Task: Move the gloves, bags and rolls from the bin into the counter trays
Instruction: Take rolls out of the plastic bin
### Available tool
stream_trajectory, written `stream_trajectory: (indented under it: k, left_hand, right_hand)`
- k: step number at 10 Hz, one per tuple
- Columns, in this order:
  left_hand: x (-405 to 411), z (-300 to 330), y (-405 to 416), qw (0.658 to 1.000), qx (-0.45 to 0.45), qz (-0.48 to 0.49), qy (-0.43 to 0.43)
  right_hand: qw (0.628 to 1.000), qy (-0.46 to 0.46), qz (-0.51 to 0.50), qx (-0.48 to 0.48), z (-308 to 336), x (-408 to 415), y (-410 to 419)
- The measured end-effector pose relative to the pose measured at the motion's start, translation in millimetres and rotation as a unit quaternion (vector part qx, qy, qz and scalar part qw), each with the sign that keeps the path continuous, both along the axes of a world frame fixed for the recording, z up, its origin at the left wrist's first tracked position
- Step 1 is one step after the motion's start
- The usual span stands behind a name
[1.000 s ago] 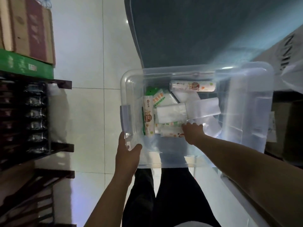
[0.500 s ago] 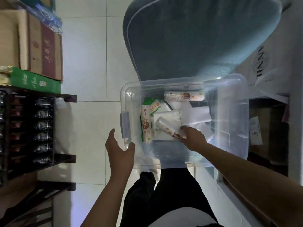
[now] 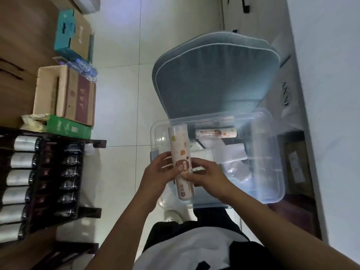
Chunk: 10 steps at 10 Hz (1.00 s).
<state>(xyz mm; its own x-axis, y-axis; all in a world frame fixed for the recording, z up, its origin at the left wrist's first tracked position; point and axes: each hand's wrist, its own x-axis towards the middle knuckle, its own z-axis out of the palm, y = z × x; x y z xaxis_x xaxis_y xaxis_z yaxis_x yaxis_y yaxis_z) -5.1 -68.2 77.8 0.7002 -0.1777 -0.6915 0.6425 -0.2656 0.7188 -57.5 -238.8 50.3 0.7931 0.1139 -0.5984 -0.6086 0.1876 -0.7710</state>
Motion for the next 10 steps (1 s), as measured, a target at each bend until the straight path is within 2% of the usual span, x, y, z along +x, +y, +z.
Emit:
stream_trajectory:
  k: [2,3,4,5,6,7,9,10]
  left_hand:
    - [-8,2,3,0.999,-0.009,0.028,0.017]
    - [-12,-7,7,0.997,-0.004,0.06,0.041]
    - [-15,-16,10,0.994,-0.008,0.088,0.063]
    - [-18,-32,15,0.99,-0.009,0.111,0.085]
    - [-18,-47,17,0.987,0.0,0.131,0.097]
    - [-14,-66,14,0.984,0.019,0.144,0.102]
    - [-10,-88,12,0.976,0.018,0.18,0.118]
    - [-12,-92,16,0.976,0.015,0.182,0.12]
  right_hand:
    - [0.997,-0.013,0.053,-0.06,-2,-1,7]
    - [0.993,0.095,-0.029,0.06,-29,5,-16]
    - [0.944,0.204,-0.217,0.139,-71,10,-40]
    - [0.861,0.294,-0.367,0.191,-123,29,-65]
    - [0.819,0.323,-0.424,0.21,-157,52,-73]
    - [0.805,0.313,-0.459,0.21,-198,89,-78]
    - [0.824,0.348,-0.435,0.108,-246,135,-82]
    - [0.894,0.282,-0.346,0.033,-260,134,-76]
